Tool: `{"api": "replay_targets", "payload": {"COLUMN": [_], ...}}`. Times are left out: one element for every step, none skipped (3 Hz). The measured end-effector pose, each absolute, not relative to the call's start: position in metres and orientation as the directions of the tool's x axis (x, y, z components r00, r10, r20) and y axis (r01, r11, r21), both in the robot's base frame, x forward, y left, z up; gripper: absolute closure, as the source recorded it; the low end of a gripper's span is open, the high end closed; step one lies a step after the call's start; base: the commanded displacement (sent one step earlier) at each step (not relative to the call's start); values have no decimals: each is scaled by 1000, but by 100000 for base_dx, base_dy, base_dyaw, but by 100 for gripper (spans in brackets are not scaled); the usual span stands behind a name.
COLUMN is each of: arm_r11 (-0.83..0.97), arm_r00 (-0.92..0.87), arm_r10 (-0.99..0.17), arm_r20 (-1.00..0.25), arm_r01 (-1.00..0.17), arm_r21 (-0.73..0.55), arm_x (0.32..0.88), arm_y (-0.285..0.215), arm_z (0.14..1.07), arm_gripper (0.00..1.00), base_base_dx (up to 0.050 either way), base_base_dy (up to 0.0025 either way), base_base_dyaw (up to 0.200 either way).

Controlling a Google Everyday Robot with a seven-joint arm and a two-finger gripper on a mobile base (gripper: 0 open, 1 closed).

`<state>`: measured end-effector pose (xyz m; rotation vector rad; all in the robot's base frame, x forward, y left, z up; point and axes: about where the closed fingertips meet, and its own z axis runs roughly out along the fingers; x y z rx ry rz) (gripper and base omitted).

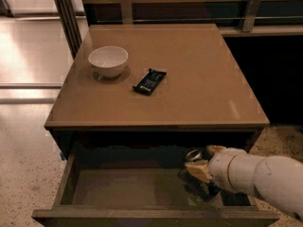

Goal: Place redbull can into top drawer

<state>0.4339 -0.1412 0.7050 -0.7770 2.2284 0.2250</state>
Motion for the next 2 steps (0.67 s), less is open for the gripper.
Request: {"api": "replay_targets", "payload": {"arm_r11": [800,800], "arm_r00": [-533,-533], "arm_r10": [-463,-463], "arm_r20": [-708,-708], "arm_r01": [-595,-595], "arm_r21": [-75,-75], "arm_x": [434,434], "arm_y": [-141,-141], "arm_z": [705,705], "arm_gripper": [0,0], "base_base_dx": [0,0], "base_base_dy": [0,0], "base_base_dyaw": [0,0]}}
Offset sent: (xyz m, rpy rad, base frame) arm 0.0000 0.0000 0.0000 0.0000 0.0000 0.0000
